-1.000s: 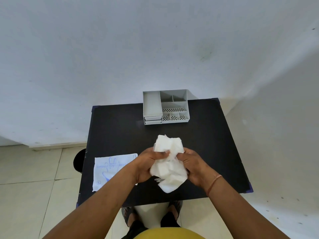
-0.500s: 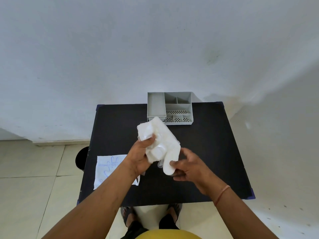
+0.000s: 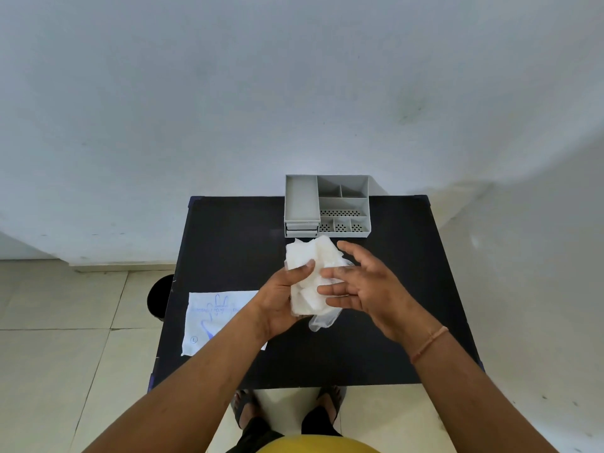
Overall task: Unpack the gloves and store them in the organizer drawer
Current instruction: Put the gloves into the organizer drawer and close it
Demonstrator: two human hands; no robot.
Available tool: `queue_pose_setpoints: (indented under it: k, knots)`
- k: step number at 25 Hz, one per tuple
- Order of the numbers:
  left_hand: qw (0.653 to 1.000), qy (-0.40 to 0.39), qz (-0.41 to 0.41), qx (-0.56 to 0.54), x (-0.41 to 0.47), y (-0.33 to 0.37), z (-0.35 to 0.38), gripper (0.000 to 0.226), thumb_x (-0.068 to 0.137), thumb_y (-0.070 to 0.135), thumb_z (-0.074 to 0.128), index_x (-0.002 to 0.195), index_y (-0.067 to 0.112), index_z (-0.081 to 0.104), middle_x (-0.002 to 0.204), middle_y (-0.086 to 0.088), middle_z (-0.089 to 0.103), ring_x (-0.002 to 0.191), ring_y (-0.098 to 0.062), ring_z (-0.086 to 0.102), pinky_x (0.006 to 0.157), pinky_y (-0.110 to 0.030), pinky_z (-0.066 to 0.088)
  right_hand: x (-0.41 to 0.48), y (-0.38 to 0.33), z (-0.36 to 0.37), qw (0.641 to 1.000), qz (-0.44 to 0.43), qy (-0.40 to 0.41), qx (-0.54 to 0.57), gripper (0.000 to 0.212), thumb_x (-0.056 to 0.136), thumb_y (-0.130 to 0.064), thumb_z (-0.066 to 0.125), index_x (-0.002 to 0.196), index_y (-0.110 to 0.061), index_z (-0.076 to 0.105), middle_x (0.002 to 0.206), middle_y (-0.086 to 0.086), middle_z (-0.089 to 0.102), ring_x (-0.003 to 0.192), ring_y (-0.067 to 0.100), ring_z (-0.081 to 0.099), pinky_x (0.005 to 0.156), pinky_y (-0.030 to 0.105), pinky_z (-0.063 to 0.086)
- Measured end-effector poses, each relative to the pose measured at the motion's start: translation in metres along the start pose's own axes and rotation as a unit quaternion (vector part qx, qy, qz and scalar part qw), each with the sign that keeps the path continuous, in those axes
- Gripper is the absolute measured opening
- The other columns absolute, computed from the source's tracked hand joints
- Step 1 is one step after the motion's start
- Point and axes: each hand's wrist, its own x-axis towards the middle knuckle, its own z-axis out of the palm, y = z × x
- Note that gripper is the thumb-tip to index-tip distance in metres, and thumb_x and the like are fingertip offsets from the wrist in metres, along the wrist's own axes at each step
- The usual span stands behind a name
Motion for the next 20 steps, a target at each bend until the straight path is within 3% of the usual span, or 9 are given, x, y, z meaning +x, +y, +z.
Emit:
queue_pose_setpoints:
  k: [3,5,6,9,11,15,17,20]
  knots:
    - [0.999,0.022,0.023,0.013,0.004,0.002,-0.006,0.067,0.086,0.001,0.081,0.148,0.007,0.060,0.138,-0.022,0.072,0.122,-0.041,0.072,0.088,-0.052,0.063,-0.005,0.008,-0.011,0.988,-0.101,0.096,0.063,0.029,0.103,-0.003,0.055,0.126,-0.014,0.068,0.113,0.010,0.079,0.092,0.025,0.079,0.076,0.039,0.064]
    - [0.999,0.044,0.030,0.007,0.005,0.006,-0.008,0.069,0.083,-0.004,0.081,0.147,0.010,0.060,0.141,-0.022,0.071,0.124,-0.042,0.071,0.087,-0.053,0.064,-0.002,0.018,-0.020,0.979,-0.094,0.171,0.053,0.032,0.098,-0.003,0.061,0.124,-0.020,0.070,0.118,0.007,0.077,0.098,0.019,0.076,0.078,0.037,0.062]
    - [0.998,0.050,0.033,0.004,0.005,0.008,-0.008,0.068,0.083,-0.006,0.080,0.146,0.011,0.060,0.141,-0.021,0.071,0.124,-0.042,0.072,0.087,-0.054,0.065,-0.001,0.024,-0.022,0.983,-0.059,0.170,0.043,0.039,0.095,-0.007,0.067,0.131,-0.023,0.065,0.125,0.006,0.073,0.105,0.018,0.073,0.085,0.038,0.061]
    - [0.998,0.052,0.038,-0.006,0.006,0.011,-0.005,0.059,0.087,-0.007,0.075,0.143,0.009,0.062,0.135,-0.020,0.074,0.120,-0.040,0.074,0.090,-0.055,0.065,-0.009,0.046,-0.015,0.993,0.099,0.023,0.059,0.079,0.084,-0.024,0.082,0.151,-0.036,0.042,0.133,0.005,0.068,0.121,0.023,0.065,0.104,0.050,0.055]
    - [0.998,0.055,0.041,-0.006,0.008,0.010,-0.002,0.056,0.089,-0.007,0.073,0.142,0.009,0.063,0.136,-0.021,0.073,0.123,-0.042,0.072,0.092,-0.055,0.065,-0.017,0.058,0.003,0.986,0.136,-0.044,0.083,0.081,0.082,-0.022,0.084,0.150,-0.034,0.043,0.124,0.003,0.076,0.120,0.024,0.068,0.106,0.052,0.053]
    - [0.995,0.076,0.058,0.007,0.011,0.009,-0.003,0.057,0.090,-0.006,0.074,0.144,0.009,0.062,0.137,-0.022,0.073,0.125,-0.044,0.070,0.098,-0.060,0.062,-0.019,0.065,0.027,0.994,0.052,0.072,0.062,0.071,0.090,-0.017,0.077,0.150,-0.030,0.042,0.103,0.006,0.081,0.098,0.020,0.079,0.090,0.044,0.064]
    - [0.993,0.098,0.058,0.012,0.010,0.009,-0.004,0.056,0.090,-0.007,0.074,0.142,0.011,0.062,0.135,-0.020,0.074,0.121,-0.043,0.072,0.089,-0.058,0.065,-0.021,0.059,0.027,0.993,-0.021,0.118,0.014,0.078,0.093,-0.019,0.075,0.156,-0.035,0.031,0.098,0.006,0.080,0.091,0.018,0.080,0.082,0.040,0.067]
    - [0.992,0.112,0.046,0.022,0.009,0.006,-0.005,0.060,0.088,-0.005,0.076,0.143,0.013,0.061,0.135,-0.022,0.074,0.119,-0.046,0.073,0.075,-0.053,0.065,-0.019,0.042,0.021,0.986,-0.107,0.113,-0.065,0.075,0.096,-0.020,0.071,0.156,-0.037,0.029,0.099,-0.003,0.080,0.088,0.014,0.080,0.080,0.036,0.067]
